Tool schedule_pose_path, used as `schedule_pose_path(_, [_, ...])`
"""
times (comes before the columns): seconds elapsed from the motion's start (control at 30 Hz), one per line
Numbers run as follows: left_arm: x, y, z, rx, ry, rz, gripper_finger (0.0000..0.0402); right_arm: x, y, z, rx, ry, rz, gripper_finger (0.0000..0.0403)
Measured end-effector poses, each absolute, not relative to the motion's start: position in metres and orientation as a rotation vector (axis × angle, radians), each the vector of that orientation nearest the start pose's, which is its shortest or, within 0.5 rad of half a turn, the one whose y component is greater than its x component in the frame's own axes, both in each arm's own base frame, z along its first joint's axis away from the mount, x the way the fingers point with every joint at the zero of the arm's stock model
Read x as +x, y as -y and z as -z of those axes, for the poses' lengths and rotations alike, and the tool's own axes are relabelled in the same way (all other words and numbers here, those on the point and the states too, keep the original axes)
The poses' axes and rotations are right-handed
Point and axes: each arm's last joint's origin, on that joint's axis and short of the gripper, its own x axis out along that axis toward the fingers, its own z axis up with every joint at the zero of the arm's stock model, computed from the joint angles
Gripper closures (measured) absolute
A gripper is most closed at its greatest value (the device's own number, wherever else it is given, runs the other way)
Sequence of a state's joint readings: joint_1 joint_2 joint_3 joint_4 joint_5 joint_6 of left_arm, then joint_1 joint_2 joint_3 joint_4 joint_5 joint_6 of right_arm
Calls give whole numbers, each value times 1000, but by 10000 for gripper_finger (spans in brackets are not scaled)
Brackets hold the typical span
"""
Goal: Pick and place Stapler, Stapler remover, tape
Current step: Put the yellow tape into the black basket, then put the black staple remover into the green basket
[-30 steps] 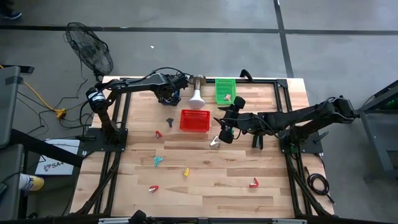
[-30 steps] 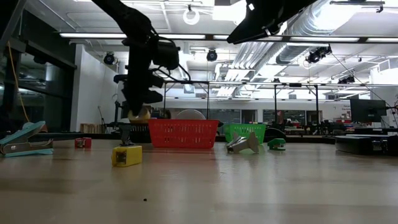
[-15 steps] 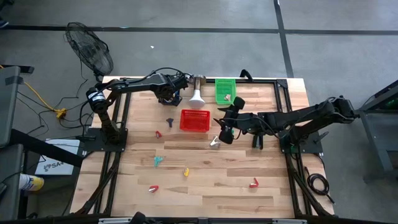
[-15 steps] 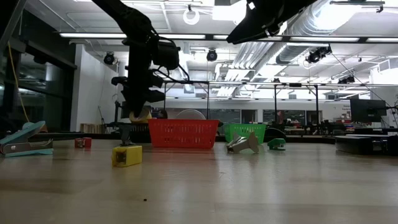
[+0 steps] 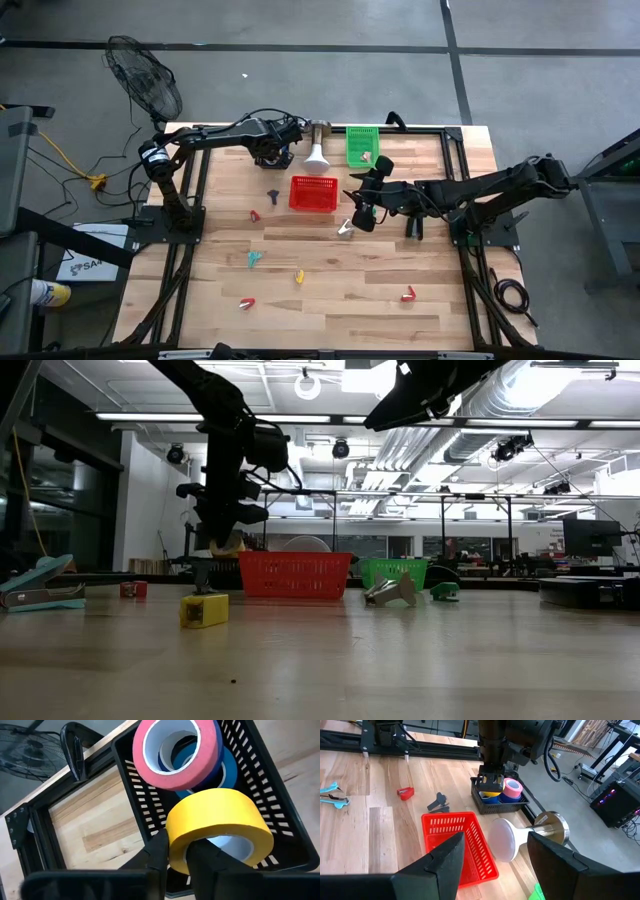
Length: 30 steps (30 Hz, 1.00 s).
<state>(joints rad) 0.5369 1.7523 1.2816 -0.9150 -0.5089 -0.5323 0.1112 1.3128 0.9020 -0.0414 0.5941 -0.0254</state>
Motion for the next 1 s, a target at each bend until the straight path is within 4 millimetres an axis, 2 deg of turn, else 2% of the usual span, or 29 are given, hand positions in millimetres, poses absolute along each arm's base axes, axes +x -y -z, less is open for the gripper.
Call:
schedule_pose_path(0.2, [277, -181, -214, -417, -1173, -1229, 284, 284, -15, -276, -182, -435, 469, 194])
schedule_pose_path(0.6, [276, -177, -220, -345, -1210, -1165, 271, 282, -15, -273, -176, -468, 472, 194])
schedule_pose_path(0.8, [276, -155, -231, -249, -1253, -1124, 271, 279, -15, -267, -167, -527, 479, 194])
schedule_pose_path(1.0, [272, -131, -240, -144, -1273, -1208, 271, 276, -13, -263, -172, -566, 527, 194])
